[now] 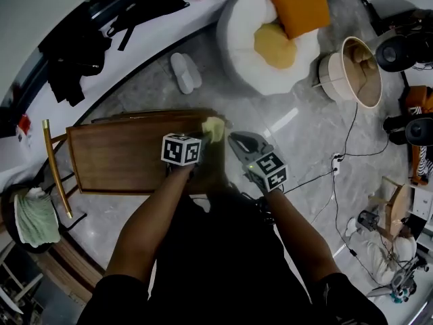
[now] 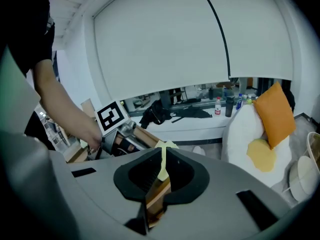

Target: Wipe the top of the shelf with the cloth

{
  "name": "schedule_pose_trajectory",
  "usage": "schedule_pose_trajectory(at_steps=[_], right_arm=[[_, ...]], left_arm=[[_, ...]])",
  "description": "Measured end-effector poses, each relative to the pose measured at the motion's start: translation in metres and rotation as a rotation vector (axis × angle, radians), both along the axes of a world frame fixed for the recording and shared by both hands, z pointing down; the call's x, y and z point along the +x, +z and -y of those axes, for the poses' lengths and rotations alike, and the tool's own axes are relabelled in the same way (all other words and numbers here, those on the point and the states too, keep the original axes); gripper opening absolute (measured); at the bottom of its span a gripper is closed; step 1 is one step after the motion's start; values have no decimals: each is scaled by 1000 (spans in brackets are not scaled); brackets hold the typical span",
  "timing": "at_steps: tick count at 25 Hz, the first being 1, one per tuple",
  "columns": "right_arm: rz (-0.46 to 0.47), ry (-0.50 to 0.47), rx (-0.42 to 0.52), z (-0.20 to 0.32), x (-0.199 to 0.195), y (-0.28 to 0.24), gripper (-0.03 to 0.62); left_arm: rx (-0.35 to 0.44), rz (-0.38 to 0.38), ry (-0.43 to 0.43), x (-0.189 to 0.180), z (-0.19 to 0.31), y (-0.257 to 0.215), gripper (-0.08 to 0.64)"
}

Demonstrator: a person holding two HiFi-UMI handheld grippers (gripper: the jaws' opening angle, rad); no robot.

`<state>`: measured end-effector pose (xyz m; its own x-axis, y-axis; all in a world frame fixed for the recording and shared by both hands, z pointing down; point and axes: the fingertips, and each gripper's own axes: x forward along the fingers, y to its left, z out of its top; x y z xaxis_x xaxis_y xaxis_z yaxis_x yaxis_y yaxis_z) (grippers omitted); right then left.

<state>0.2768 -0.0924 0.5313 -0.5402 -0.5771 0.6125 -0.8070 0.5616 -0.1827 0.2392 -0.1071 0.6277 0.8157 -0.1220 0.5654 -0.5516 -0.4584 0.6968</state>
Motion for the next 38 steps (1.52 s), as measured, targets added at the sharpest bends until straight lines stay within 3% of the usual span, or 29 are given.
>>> schedule_pose_trajectory(at_steps=[9,14,38], right_arm=[[8,-15,-11,-6,9,0,29],[16,-30,-17,-5,-8,0,29],[18,-135,-22,20,-156,7,29]], left_arm=[[27,114,-53,-4,4,19,29],[43,148,-61,-22,5,21,29],[32,271,-328,-306,51,46,29]])
